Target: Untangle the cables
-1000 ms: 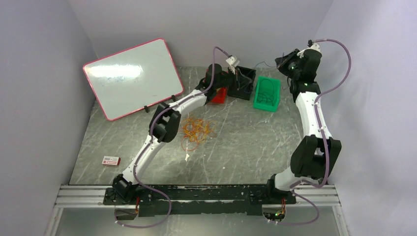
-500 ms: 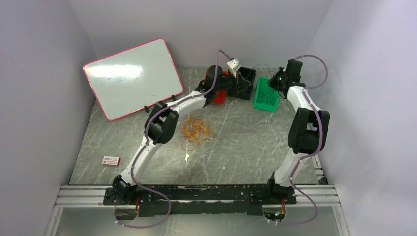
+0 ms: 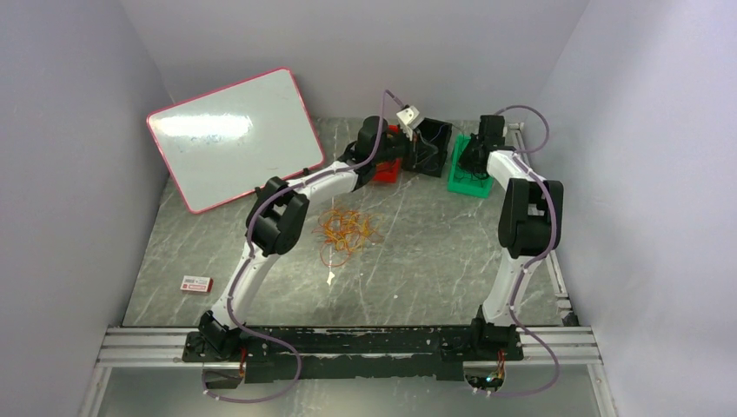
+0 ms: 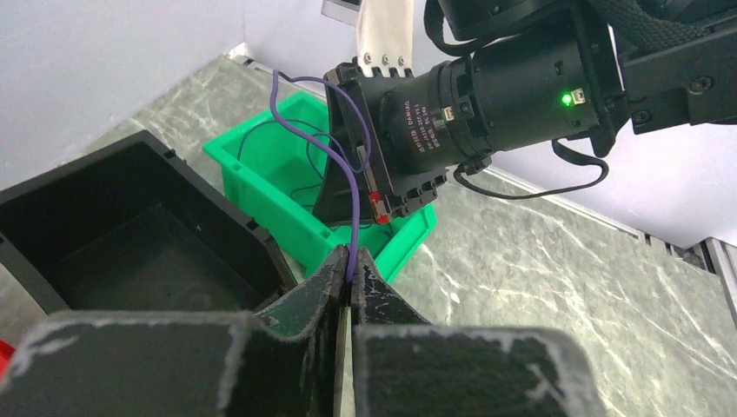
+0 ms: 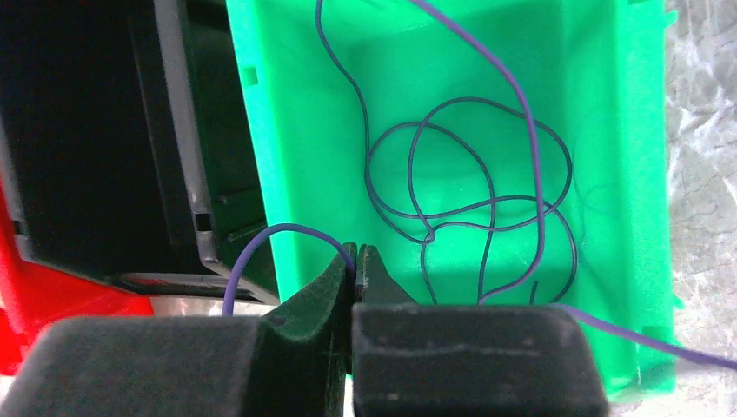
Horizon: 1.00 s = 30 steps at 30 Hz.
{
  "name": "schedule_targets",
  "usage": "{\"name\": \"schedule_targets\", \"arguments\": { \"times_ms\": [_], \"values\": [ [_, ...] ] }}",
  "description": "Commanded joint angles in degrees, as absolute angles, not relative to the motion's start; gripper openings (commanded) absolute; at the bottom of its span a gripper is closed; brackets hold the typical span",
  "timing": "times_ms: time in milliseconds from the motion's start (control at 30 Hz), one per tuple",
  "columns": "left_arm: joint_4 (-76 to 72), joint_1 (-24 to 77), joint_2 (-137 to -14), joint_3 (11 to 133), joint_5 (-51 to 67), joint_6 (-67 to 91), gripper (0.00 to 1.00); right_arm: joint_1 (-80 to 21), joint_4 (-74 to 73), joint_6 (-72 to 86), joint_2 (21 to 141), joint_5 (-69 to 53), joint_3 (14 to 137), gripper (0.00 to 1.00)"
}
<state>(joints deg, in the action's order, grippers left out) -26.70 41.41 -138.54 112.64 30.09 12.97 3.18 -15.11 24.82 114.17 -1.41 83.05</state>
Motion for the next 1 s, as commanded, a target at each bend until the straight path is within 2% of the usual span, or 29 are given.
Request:
{"name": "schedule_targets", "arguments": {
  "times_ms": [0,367,667,967],
  "values": [
    [-27.3,41.3,-135.7,111.1,30.9,11.2,0.07,2.5,-15.6,23.4,115.2,-0.1,83.2,0.00],
    [-28.0,41.0,-134.1,108.5,30.2,10.9,0.07,1.9,-7.6,23.4,110.8,-10.5,78.6,0.00],
    [-29.3,40.6,-132.4,106.4,29.9,11.1,0.07,1.9,-16.4,20.8,101.2,3.0,83.3,0.00],
    [-31.7,40.6,-130.8,105.6,29.4,11.9,0.07,2.0,-16.2,21.4,98.1,-2.0,87.8,0.00]
  ]
}}
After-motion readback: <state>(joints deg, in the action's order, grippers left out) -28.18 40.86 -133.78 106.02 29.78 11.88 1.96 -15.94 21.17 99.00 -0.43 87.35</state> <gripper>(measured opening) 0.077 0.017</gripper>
